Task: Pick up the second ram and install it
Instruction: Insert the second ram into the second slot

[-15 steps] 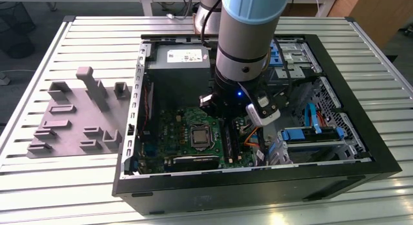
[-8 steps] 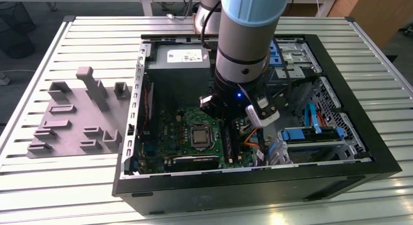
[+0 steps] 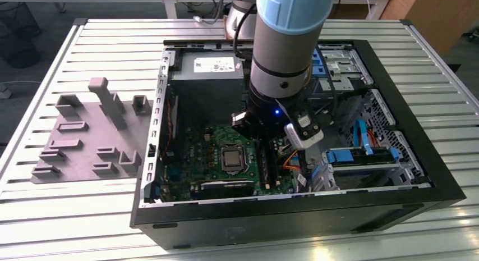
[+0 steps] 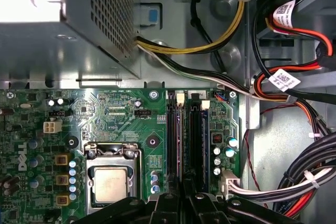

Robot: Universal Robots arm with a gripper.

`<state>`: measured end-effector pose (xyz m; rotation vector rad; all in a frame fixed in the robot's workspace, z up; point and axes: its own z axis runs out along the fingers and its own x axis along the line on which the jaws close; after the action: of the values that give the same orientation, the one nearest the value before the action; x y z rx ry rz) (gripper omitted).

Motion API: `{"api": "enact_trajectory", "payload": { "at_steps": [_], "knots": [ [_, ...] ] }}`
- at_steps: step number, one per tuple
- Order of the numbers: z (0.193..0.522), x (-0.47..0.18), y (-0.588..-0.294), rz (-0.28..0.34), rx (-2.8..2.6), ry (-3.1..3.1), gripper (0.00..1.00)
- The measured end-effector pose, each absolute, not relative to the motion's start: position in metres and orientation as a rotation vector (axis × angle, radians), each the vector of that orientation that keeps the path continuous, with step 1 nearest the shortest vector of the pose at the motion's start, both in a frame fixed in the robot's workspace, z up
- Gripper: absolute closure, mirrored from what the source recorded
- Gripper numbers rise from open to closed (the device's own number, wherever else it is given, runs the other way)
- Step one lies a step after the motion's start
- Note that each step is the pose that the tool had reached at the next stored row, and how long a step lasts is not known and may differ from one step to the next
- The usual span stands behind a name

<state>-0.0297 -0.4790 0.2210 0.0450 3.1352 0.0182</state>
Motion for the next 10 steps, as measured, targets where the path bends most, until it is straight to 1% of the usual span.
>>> {"api": "enact_trajectory", "payload": {
  "at_steps": [10],
  "knots": [
    [0.2207, -0.0283, -0.479, 0.018, 0.046, 3.135, 0.86]
  ]
}}
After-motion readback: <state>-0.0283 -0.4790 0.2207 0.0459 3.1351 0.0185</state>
